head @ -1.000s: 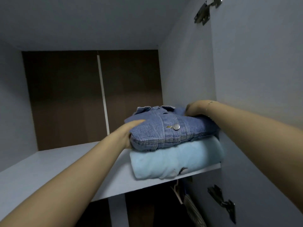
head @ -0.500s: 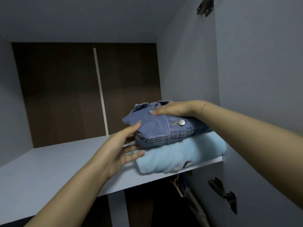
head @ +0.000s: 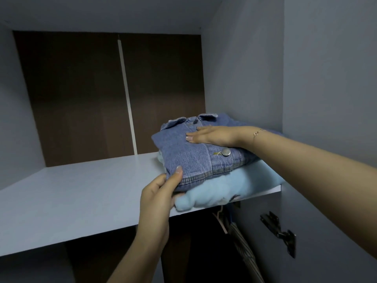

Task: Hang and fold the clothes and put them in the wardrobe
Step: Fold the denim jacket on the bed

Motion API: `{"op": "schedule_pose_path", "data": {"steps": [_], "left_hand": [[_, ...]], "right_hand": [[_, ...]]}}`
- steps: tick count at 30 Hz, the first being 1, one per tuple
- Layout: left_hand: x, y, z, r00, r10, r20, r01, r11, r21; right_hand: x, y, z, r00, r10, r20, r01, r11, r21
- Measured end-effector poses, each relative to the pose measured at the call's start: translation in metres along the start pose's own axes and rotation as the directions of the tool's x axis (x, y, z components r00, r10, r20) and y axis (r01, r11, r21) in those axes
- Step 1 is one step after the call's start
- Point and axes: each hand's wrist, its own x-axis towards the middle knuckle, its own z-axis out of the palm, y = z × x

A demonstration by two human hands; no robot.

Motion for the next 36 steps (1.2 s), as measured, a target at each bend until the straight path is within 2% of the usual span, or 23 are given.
{"op": "schedule_pose_path", "data": {"steps": [2, 4, 6, 8, 13, 17, 19, 20, 23, 26, 28, 32, 36], "left_hand": [[0.004, 0.007, 0.007, 0.995, 0.095, -0.025, -0.095, 0.995, -0.003], [0.011, 0.02, 0.014, 0.97, 0.241, -0.034, -0.238, 0.968, 0.075], [0.015, 0.029, 0.015, 0.947, 0.321, -0.001, -0.317, 0.934, 0.165], [0.015, 0.028, 0.011, 0.954, 0.3, 0.017, -0.297, 0.934, 0.2], [0.002, 0.022, 0.007, 0.983, 0.184, 0.002, -0.183, 0.978, 0.104], [-0.007, 0.037, 0.0, 0.99, 0.127, 0.056, -0.137, 0.959, 0.246], [-0.018, 0.037, -0.013, 0.977, 0.196, 0.08, -0.211, 0.896, 0.392], [-0.027, 0.036, -0.019, 0.961, 0.258, 0.101, -0.273, 0.823, 0.499], [-0.061, 0.021, -0.036, 0.859, 0.452, 0.24, -0.469, 0.504, 0.725], [-0.099, -0.002, -0.042, 0.816, 0.435, 0.38, -0.538, 0.33, 0.776], [-0.125, -0.014, -0.04, 0.808, 0.378, 0.451, -0.566, 0.291, 0.771], [-0.177, -0.031, -0.023, 0.778, 0.248, 0.578, -0.628, 0.328, 0.705], [-0.239, -0.042, 0.017, 0.661, 0.198, 0.724, -0.737, 0.355, 0.576]], "right_hand": [[0.0, 0.002, -0.003, 1.0, -0.016, -0.008, 0.016, 1.0, 0.026], [-0.002, 0.007, -0.008, 1.0, -0.005, -0.016, 0.007, 0.996, 0.086], [-0.001, 0.012, -0.011, 1.0, 0.015, -0.009, -0.013, 0.992, 0.129], [0.003, 0.015, -0.011, 0.999, 0.026, -0.024, -0.023, 0.992, 0.122], [-0.001, 0.012, -0.005, 0.997, 0.019, -0.074, -0.013, 0.996, 0.084], [-0.037, -0.002, -0.013, 0.98, 0.116, -0.163, -0.11, 0.993, 0.047], [-0.069, -0.011, -0.011, 0.966, 0.136, -0.22, -0.141, 0.99, -0.005], [-0.09, -0.015, -0.005, 0.954, 0.138, -0.267, -0.15, 0.988, -0.022], [-0.157, -0.029, 0.033, 0.905, 0.106, -0.412, -0.178, 0.974, -0.138], [-0.219, -0.04, 0.074, 0.887, 0.145, -0.438, -0.325, 0.87, -0.37], [-0.261, -0.046, 0.097, 0.871, 0.207, -0.446, -0.416, 0.794, -0.444], [-0.364, -0.062, 0.146, 0.787, 0.325, -0.525, -0.564, 0.724, -0.397], [-0.471, -0.083, 0.189, 0.683, 0.467, -0.561, -0.705, 0.62, -0.343]]}}
